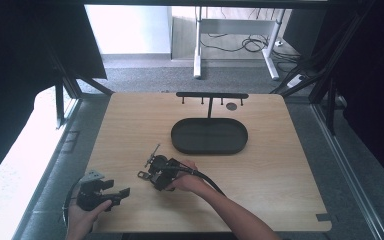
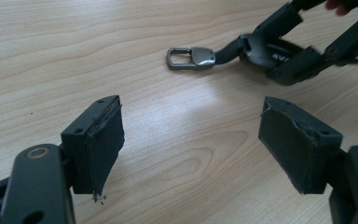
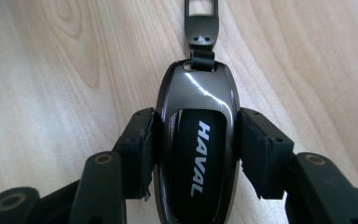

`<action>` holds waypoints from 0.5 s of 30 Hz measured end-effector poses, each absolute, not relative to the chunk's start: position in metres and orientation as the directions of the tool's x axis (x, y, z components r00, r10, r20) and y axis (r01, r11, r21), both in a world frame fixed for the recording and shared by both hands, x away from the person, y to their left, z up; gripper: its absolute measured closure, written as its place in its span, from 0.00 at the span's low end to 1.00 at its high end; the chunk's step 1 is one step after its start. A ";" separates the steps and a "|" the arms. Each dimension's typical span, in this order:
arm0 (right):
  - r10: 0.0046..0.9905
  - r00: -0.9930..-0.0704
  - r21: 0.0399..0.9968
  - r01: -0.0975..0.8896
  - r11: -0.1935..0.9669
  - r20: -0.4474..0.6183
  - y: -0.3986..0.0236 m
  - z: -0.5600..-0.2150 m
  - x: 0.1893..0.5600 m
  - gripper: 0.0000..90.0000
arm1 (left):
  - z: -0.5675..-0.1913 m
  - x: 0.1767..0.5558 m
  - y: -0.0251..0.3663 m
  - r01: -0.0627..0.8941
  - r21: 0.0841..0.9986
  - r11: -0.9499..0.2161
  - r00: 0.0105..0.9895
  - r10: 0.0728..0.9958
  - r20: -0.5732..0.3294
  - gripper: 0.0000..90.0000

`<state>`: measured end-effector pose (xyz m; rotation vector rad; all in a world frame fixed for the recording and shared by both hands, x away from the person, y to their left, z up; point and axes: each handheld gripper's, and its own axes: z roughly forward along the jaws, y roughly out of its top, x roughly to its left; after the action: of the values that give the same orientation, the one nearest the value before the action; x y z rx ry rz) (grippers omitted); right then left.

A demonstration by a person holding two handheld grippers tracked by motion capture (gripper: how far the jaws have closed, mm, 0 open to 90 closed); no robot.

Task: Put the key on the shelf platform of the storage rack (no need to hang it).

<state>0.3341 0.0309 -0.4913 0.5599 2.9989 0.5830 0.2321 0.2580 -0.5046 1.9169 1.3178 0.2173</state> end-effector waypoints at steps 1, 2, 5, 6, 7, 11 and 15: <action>0.354 -0.934 0.376 0.342 0.861 0.038 0.030 -0.489 0.334 0.55 | -0.505 0.232 0.258 0.717 0.680 -0.157 0.449 0.849 -0.278 0.25; 0.358 -0.933 0.381 0.344 0.858 0.037 0.029 -0.486 0.334 0.55 | -0.505 0.232 0.257 0.717 0.679 -0.156 0.449 0.848 -0.280 0.25; 0.357 -0.933 0.401 0.344 0.849 0.043 0.025 -0.478 0.335 0.55 | -0.504 0.232 0.258 0.716 0.681 -0.154 0.448 0.850 -0.278 0.25; 0.358 -0.933 0.407 0.343 0.847 0.042 0.023 -0.475 0.335 0.55 | -0.504 0.232 0.259 0.716 0.681 -0.152 0.446 0.850 -0.279 0.25; 0.354 -0.934 0.415 0.338 0.845 0.041 0.022 -0.472 0.335 0.55 | -0.504 0.232 0.259 0.716 0.682 -0.150 0.445 0.851 -0.280 0.25; 0.356 -0.934 0.436 0.334 0.836 0.032 0.015 -0.460 0.334 0.55 | -0.504 0.232 0.259 0.716 0.682 -0.150 0.444 0.851 -0.279 0.25; 0.360 -0.933 0.452 0.332 0.828 0.025 0.007 -0.450 0.334 0.55 | -0.504 0.232 0.258 0.714 0.682 -0.157 0.449 0.850 -0.274 0.25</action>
<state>0.3342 0.0070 -0.4498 0.5581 2.9447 0.7106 0.2323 0.2585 -0.5042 1.9186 1.3146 0.2208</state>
